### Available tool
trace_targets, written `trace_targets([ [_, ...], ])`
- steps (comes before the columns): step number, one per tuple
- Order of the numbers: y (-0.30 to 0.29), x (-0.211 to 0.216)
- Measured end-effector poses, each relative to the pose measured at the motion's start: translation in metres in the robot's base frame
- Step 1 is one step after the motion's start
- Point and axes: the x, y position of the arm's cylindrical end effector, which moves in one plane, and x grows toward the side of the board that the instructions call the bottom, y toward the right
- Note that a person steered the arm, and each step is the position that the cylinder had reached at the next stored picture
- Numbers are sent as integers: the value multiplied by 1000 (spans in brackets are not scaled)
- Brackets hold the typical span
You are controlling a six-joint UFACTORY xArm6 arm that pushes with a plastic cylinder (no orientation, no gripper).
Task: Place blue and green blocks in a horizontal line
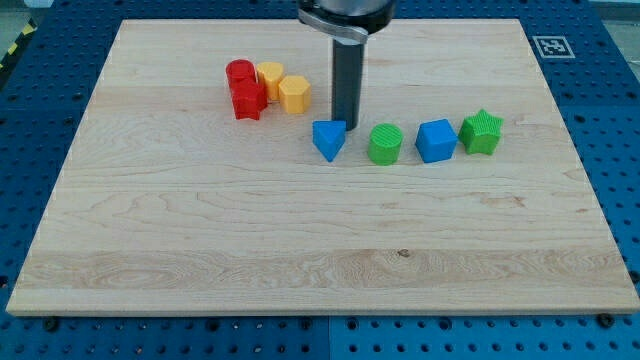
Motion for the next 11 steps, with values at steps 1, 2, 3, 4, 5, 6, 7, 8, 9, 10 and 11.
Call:
trace_targets([
  [1,19,0],
  [2,37,0],
  [3,60,0],
  [4,81,0],
  [5,89,6],
  [6,89,19],
  [7,89,16],
  [8,89,-18],
  [9,98,-28],
  [10,117,-28],
  [11,130,-28],
])
